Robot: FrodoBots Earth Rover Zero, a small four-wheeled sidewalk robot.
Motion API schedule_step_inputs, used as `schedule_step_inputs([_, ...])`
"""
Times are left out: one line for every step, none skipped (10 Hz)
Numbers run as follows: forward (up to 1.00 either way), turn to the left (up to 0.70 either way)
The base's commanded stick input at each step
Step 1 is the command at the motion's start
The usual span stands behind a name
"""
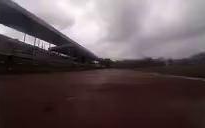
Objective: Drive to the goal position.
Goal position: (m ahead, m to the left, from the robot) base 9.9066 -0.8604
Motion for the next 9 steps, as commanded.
schedule_step_inputs([0.5,0.0])
schedule_step_inputs([0.5,0.0])
schedule_step_inputs([0.5,0.0])
schedule_step_inputs([0.5,0.0])
schedule_step_inputs([0.5,0.0])
schedule_step_inputs([0.5,0.0])
schedule_step_inputs([0.5,0.0])
schedule_step_inputs([0.5,0.0])
schedule_step_inputs([0.5,0.0])
